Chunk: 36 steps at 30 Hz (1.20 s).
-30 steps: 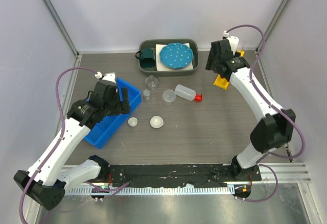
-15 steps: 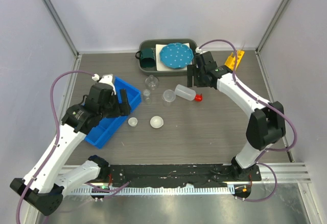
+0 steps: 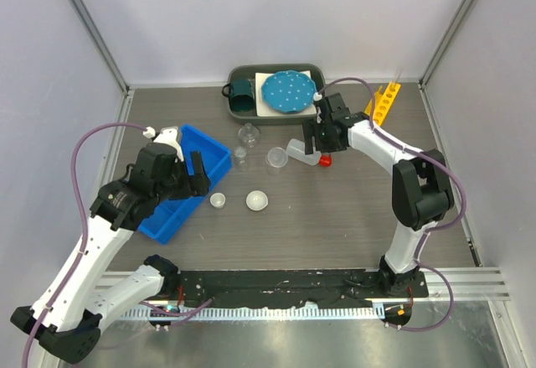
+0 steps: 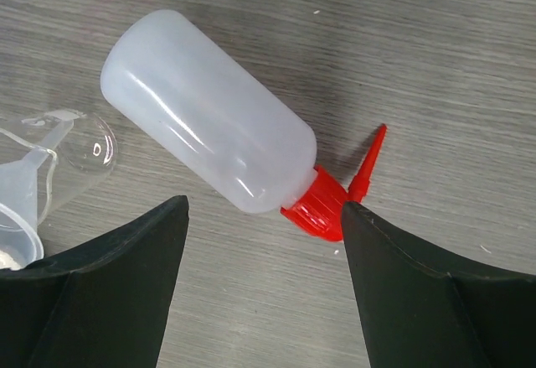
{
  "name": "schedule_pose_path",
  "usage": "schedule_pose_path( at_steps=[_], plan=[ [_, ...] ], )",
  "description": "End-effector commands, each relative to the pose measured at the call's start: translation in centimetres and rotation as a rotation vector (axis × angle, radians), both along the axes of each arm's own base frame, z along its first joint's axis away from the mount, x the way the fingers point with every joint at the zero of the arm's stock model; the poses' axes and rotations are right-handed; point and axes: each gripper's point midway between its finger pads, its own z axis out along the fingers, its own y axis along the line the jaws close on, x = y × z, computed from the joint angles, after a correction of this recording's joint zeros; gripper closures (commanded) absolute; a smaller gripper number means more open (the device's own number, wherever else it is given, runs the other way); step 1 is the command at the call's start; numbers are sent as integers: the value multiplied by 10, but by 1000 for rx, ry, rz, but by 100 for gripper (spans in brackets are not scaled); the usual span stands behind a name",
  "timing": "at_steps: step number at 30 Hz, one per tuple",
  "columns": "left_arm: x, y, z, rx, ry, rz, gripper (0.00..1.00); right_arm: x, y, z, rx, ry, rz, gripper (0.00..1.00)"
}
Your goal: Organize the chemistry lab equipment
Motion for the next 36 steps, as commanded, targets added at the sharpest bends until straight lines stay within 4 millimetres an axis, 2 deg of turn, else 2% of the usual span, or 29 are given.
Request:
schedule_pose_path(
  at_steps=[1, 8, 21, 33, 34, 36],
  plan=[
    [-1, -1, 0, 1, -1, -9, 17, 10, 17, 1, 47, -25, 76, 21],
    [-2, 3, 0, 13, -1, -5, 17, 14, 20, -22, 37, 11, 94, 21],
    [-2, 5, -1, 37, -2, -7, 16, 17, 28, -34, 58, 27, 118, 22],
    [-4, 7, -2, 40, -2, -8, 16, 9, 23, -42, 39, 39, 91, 51],
    [-4, 7, -2, 39, -5, -6, 16, 8, 24, -43, 42, 41, 89, 58],
    [-5, 8, -2, 40, -4, -6, 16, 6, 23, -45, 36, 45, 87, 64]
  ],
)
